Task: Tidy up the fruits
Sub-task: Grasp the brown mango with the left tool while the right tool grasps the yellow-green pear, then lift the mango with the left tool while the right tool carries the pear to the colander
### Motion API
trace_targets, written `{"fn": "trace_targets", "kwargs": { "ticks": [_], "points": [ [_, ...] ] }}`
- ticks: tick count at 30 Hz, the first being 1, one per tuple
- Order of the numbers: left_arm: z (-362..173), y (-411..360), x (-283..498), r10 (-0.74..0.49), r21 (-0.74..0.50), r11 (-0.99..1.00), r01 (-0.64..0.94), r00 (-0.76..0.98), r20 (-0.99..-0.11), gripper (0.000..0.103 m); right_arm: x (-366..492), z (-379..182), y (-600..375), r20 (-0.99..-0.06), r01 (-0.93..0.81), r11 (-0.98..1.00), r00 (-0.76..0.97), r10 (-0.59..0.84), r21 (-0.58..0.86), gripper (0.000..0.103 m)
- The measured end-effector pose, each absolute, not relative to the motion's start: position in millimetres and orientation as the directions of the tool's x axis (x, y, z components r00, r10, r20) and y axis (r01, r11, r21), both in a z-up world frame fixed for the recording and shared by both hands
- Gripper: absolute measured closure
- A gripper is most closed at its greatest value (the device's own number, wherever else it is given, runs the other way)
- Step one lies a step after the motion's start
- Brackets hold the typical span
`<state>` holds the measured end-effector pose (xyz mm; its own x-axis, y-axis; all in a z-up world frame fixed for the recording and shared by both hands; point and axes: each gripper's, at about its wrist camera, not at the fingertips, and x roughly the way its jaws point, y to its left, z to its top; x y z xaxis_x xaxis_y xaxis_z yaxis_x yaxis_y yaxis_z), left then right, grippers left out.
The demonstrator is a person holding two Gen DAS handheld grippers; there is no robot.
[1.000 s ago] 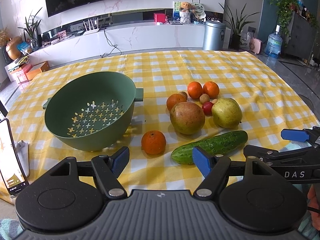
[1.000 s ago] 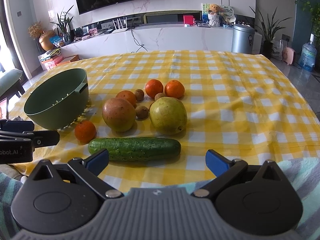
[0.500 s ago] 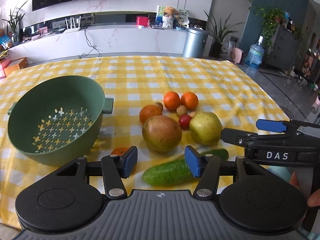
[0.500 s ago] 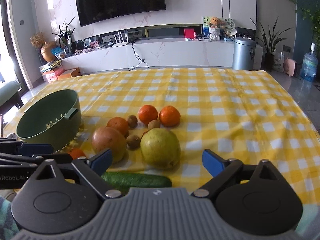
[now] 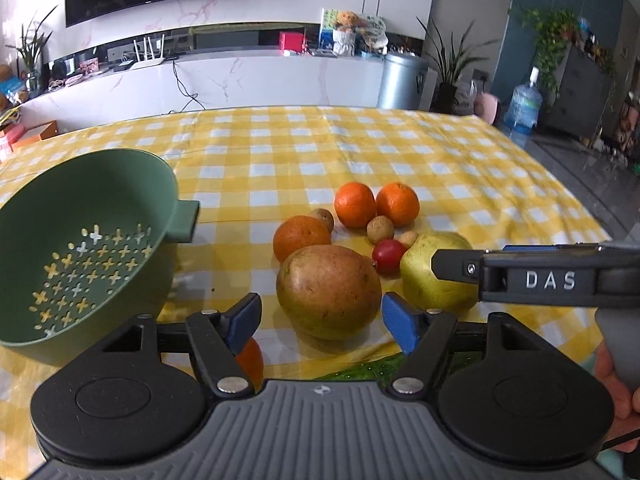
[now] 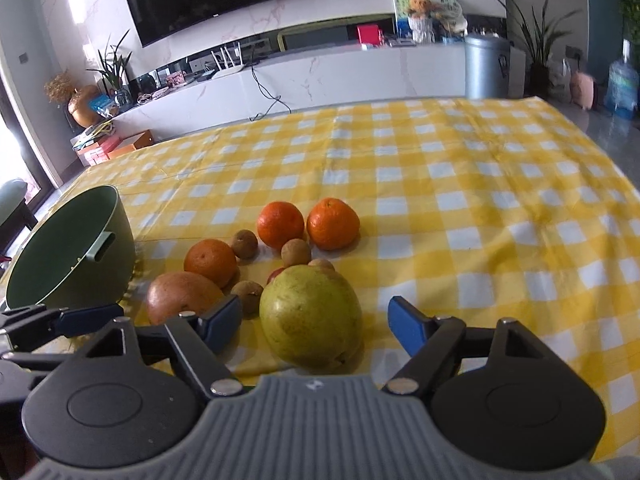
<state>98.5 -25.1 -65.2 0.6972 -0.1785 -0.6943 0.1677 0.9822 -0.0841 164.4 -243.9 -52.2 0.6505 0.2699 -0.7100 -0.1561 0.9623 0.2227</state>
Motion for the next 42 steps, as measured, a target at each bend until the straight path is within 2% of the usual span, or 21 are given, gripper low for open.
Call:
{"fn": "trace_targets", "kwargs": {
  "ticks": [12, 20, 25, 42],
  "points": [
    [-80, -25, 116, -0.239, -0.122, 0.969, 0.215, 0.678, -0.695, 0.019, 183, -70, -243, -0.742, -0.118, 0.953, 0.603, 0.292, 0.279, 0.028],
    [-86, -23, 122, -0.259, -0.147, 0.964, 0.220, 0.675, -0.690, 0.020, 188, -77, -241, -0.754, -0.112, 0.947, 0.581, 0.307, 0.300, 0.035],
    [-86, -19, 122, -0.281, -0.172, 0.959, 0.226, 0.676, -0.681, 0.024, 189, -78, -241, -0.752, -0.114, 0.946, 0.582, 0.310, 0.302, 0.037],
    [-73, -9, 109, -0.283, -0.196, 0.959, 0.204, 0.697, -0.659, 0.026, 176, -67, -244, -0.703, -0.144, 0.939, 0.630, 0.330, 0.312, 0.038]
  ]
}}
